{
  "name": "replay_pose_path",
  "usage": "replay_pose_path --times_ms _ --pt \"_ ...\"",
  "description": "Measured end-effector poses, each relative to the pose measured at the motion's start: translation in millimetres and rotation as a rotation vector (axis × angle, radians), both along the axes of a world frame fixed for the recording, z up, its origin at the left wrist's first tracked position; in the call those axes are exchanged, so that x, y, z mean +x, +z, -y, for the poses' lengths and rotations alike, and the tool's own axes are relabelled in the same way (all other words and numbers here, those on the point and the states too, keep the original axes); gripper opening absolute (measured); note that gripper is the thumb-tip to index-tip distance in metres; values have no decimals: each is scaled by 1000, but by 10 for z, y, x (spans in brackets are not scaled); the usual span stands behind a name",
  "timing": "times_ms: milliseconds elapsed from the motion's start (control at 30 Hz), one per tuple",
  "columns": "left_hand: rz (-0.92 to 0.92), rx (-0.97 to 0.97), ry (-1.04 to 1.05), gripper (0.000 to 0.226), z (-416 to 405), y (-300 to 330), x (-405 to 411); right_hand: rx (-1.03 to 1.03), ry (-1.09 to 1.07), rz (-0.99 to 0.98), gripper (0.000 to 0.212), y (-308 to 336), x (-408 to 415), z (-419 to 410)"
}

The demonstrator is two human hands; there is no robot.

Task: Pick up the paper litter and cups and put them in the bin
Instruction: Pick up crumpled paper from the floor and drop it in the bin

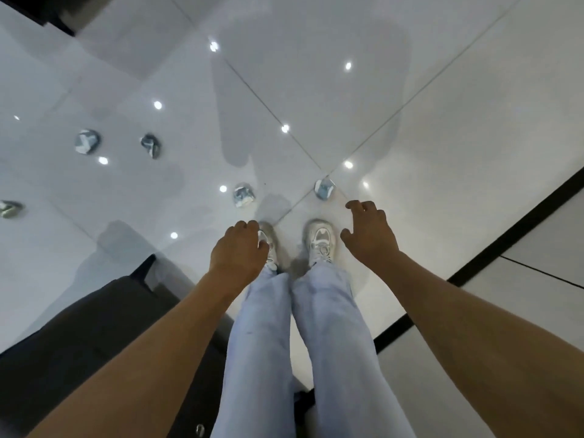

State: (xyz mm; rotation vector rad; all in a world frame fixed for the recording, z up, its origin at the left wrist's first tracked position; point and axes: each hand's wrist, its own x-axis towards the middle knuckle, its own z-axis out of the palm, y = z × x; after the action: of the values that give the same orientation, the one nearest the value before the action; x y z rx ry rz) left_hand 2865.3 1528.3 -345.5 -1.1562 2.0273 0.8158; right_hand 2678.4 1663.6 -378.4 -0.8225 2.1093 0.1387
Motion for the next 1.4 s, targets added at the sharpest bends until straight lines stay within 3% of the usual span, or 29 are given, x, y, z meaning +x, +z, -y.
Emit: replay_pose_path --times_ms 467,700,967,1200,1400 --pt "-122 -16 41 38 -36 -2863 -26 0 133 -62 64 -3330 -199 128" --pt "-168 22 12 39 -17 -3693 -30 4 198 -182 63 -4304 -144 150" --pt "-232 77 50 45 -25 -3654 -101 -213 160 60 72 -3882 247 262" --pt "-211 154 -63 80 88 -3088 -97 -234 189 255 77 -3056 870 527" --pt "-255 194 125 78 128 -2762 159 -277 229 343 68 -2661 1136 754"
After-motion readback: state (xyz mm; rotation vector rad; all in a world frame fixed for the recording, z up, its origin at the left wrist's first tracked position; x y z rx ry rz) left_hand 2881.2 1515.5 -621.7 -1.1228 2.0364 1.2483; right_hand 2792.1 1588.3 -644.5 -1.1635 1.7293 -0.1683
